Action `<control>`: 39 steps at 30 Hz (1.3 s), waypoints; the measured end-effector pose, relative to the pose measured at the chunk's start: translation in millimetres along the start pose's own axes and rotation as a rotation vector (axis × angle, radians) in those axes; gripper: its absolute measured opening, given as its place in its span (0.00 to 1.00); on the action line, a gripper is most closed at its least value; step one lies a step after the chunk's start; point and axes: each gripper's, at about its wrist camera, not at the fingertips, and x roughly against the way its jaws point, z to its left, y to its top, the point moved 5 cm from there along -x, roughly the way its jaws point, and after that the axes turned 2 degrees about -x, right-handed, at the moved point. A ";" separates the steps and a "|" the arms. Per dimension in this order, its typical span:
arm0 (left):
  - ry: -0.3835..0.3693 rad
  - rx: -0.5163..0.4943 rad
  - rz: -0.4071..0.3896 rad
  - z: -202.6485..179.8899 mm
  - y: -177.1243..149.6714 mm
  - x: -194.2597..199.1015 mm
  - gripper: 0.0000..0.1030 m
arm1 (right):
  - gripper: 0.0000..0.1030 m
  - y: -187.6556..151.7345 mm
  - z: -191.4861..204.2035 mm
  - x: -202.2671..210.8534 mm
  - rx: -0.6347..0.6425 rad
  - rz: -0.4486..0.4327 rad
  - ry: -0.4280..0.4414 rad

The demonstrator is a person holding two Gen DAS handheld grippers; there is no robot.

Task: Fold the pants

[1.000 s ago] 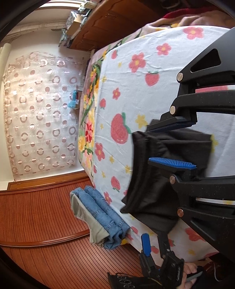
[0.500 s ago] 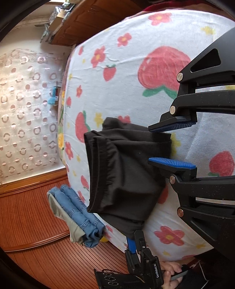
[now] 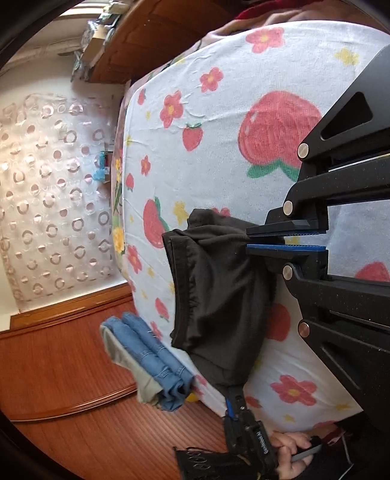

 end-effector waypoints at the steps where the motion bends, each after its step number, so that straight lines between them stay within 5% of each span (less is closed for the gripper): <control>1: -0.002 0.003 0.002 -0.2 -0.3 0.2 0.13 | 0.03 -1.0 -0.1 1.3 0.000 -0.005 -0.012; 14: -0.016 -0.034 -0.015 -8.8 -9.4 43.9 0.13 | 0.03 -20.9 14.9 50.6 0.019 0.016 0.027; 22: 0.003 0.014 0.035 6.9 -30.4 35.6 0.12 | 0.04 -38.6 12.0 57.7 0.001 0.043 0.008; 26: 0.013 0.011 0.010 4.3 -24.3 35.0 0.13 | 0.17 -36.8 20.1 49.4 0.033 0.057 0.001; 28: 0.007 0.018 0.012 3.5 -22.1 34.1 0.20 | 0.17 -38.6 23.6 43.7 0.056 0.073 -0.002; 30: -0.015 0.032 0.010 3.0 -20.4 31.9 0.38 | 0.18 -40.7 24.9 37.8 0.073 0.088 -0.007; 39: -0.048 0.014 0.006 -13.7 -15.9 21.3 0.40 | 0.18 -45.9 20.0 26.6 0.078 0.093 0.001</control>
